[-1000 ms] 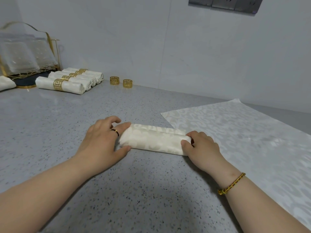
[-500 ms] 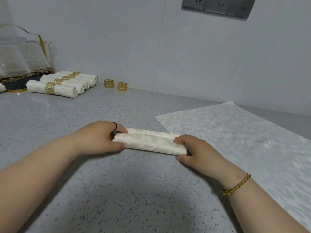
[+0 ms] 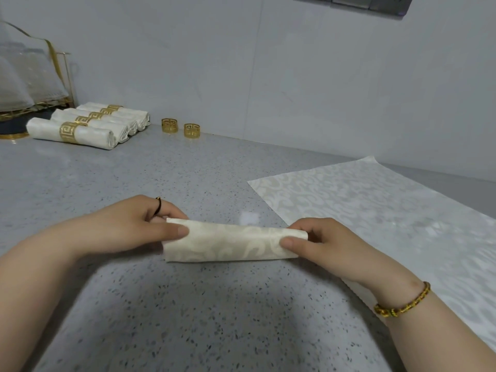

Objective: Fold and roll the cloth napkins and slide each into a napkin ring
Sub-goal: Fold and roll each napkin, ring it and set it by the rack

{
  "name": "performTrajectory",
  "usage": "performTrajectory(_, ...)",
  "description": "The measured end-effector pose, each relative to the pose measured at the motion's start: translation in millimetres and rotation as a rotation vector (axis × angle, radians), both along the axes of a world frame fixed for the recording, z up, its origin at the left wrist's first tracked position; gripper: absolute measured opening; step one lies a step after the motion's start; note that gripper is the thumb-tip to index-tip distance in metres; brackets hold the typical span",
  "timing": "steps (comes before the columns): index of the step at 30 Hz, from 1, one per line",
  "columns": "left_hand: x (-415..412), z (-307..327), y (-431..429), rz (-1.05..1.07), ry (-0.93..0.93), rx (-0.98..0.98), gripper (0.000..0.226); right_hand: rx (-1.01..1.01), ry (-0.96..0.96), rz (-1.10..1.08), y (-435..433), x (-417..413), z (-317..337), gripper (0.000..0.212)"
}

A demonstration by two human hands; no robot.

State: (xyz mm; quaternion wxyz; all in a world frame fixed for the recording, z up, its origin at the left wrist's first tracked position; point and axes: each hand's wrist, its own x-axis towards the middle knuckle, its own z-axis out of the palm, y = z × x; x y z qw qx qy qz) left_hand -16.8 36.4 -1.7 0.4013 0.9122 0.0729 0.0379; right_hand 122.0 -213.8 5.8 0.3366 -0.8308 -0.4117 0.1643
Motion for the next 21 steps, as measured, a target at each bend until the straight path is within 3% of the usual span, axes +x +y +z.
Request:
performTrajectory(2,1.1,-1.9,-3.1,0.039,-0.009,-0.032,0.067,0.031,0.008,-0.038,4.0,-1.4,-2.6,0.013)
performTrajectory(4,3.0,-5.0,-7.0,0.101,0.003,-0.046,0.029,0.060,0.006,-0.070,8.2,-3.2,-6.0,0.014)
performTrajectory(6,5.9,-9.5,-9.9,0.171,0.019,0.096,0.018,0.059,-0.002,-0.097,11.8,-4.3,-8.9,0.015)
performTrajectory(10,14.7,-10.0,-34.0,0.221,-0.173,0.688,0.045,0.041,-0.006,-0.169,16.4,-5.5,-14.3,0.017)
performTrajectory(12,16.0,-10.7,-58.6,0.098,-0.306,0.734,0.050,0.044,-0.020,-0.175,18.1,-6.8,-17.1,0.012)
performTrajectory(14,18.5,-14.4,-72.4,-0.034,-0.312,0.788,0.043,0.018,-0.056,-0.167,20.4,-8.5,-19.0,0.009)
performTrajectory(17,23.5,-24.4,-71.7,-0.109,-0.331,0.824,0.045,-0.005,-0.248,-0.191,19.3,-6.7,-21.6,0.028)
performTrajectory(21,26.2,-26.6,-70.1,-0.126,-0.358,0.777,0.042,0.094,-0.503,-0.036,9.4,-11.1,-8.2,0.017)
